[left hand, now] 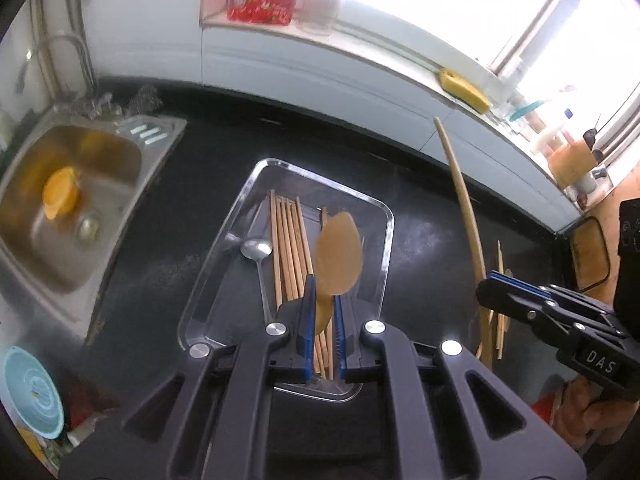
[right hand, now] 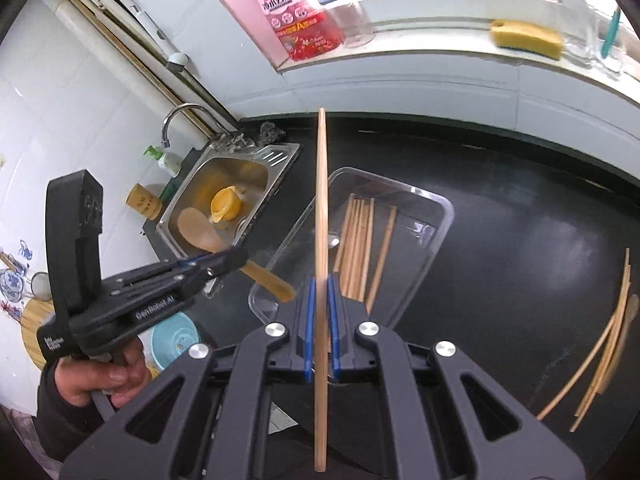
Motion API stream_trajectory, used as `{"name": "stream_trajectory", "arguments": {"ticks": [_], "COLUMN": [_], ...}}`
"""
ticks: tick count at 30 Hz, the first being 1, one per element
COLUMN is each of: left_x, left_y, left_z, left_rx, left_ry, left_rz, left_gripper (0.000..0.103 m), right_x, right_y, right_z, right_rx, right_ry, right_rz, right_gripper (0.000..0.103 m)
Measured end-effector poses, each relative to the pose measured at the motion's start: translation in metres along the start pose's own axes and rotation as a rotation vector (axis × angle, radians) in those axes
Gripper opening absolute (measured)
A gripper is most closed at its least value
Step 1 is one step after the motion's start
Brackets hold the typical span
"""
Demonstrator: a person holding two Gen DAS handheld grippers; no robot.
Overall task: Organize utensils
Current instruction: 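Carry the chopstick in the right tool while the left tool carries the spoon over the tray, then open the right tool over the tray while the left tool releases the spoon there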
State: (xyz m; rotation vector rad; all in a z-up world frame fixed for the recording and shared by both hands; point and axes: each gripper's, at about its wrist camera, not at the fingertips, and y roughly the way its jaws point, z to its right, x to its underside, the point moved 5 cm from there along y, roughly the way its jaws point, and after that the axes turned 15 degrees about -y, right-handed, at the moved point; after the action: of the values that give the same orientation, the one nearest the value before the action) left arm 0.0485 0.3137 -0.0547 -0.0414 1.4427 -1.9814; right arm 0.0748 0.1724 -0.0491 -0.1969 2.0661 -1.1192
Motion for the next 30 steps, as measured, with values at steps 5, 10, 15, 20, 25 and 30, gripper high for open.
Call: {"name": "stream_trajectory", "arguments": {"ticks": [5, 10, 15, 20, 25, 30], "left_x": [-0.004, -0.006, -0.008, -0.006, -0.006, -0.009], "left_y": [0.022, 0.04, 0.048, 0.055, 0.073, 0.082], "left_z": [-0.009, -0.014, -0.017, -0.022, -0.026, -0.026], "left_rx": [0.009, 0.003, -0.003, 0.001, -0.016, -0.026], "left_ry": [0.0, 0.026, 0.053, 0.062, 0.07, 0.071], "left_rz": [-0.047, -0.104, -0.143, -0.184, -0.235, -0.24], "left_gripper": [0.008, 0.008, 0.008, 0.008, 0.008, 0.008], "right_x": [-0.01, -0.002, 0.004, 0.006, 0.007, 0.006], "right_y": [0.03, 0.063, 0.082, 0.095, 0.108, 0.113], "right_z": [-0.003, 0.003, 0.008, 0.012, 0.018, 0.023], "right_rx": [0.014, 0.006, -0.001, -0.01, -0.004, 0.0], "right_ry": [0.002, 0.029, 0.048, 0.053, 0.064, 0.075], "right_rz": [-0.026, -0.088, -0.127, -0.157, -0.177, -0.177], "right_gripper": [0.007, 0.007, 0.007, 0.007, 0.007, 0.007]}}
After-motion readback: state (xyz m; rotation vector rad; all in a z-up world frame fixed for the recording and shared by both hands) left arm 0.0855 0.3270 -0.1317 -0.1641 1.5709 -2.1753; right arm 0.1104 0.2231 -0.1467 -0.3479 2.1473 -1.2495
